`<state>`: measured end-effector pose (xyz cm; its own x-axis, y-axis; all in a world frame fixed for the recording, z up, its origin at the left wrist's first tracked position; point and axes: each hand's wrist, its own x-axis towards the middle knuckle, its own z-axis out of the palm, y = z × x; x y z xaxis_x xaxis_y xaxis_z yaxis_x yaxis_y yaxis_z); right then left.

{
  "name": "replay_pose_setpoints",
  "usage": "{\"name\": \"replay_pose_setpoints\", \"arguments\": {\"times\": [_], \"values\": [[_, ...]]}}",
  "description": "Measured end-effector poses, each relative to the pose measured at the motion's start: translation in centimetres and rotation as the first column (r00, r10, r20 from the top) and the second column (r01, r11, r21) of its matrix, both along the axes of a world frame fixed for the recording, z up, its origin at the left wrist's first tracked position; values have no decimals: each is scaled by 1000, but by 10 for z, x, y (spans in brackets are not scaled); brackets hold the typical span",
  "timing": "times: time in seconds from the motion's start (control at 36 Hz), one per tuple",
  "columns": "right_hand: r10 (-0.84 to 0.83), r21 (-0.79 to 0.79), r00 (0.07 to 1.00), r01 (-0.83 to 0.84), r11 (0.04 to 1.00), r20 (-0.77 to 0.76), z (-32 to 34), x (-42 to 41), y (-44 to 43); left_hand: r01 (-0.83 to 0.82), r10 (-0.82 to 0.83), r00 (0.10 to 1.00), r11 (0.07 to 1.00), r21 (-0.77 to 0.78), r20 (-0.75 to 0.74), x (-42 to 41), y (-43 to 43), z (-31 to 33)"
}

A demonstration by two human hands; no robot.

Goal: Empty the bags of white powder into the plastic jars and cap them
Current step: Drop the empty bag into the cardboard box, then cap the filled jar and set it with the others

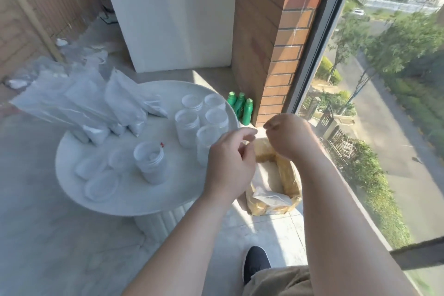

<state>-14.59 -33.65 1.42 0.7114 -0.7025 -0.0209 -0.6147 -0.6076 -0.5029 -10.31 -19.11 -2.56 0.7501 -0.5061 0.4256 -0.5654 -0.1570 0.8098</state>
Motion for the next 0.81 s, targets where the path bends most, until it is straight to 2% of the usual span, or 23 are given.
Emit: {"name": "replay_pose_setpoints", "arguments": {"times": [0.08,0.17,0.25,0.31,0.36,0.44,0.53,0.67,0.81], "values": [[137,28,988,-139,990,69,22,14,40,-134,137,990,987,-88,33,16,35,9],[225,196,953,-265,944,204,45,26,76,-256,262,965,958,-131,26,31,71,14],[274,304,922,-353,885,273,50,45,109,-413,422,903,904,-111,76,53,113,20],[289,331,917,-373,867,275,42,59,127,-537,537,841,843,-14,67,72,139,22],[293,367,920,-375,851,260,26,70,140,-621,622,779,752,222,74,94,164,16],[291,424,923,-375,824,251,3,83,159,-584,655,744,542,604,133,119,195,0],[319,449,927,-374,812,195,-14,93,169,-500,658,742,414,761,129,127,205,-12],[367,539,925,-357,763,94,-30,110,177,-428,586,798,386,818,141,128,200,-28],[371,546,927,-342,765,61,-45,116,179,-385,597,796,366,847,104,130,190,-31]]}}
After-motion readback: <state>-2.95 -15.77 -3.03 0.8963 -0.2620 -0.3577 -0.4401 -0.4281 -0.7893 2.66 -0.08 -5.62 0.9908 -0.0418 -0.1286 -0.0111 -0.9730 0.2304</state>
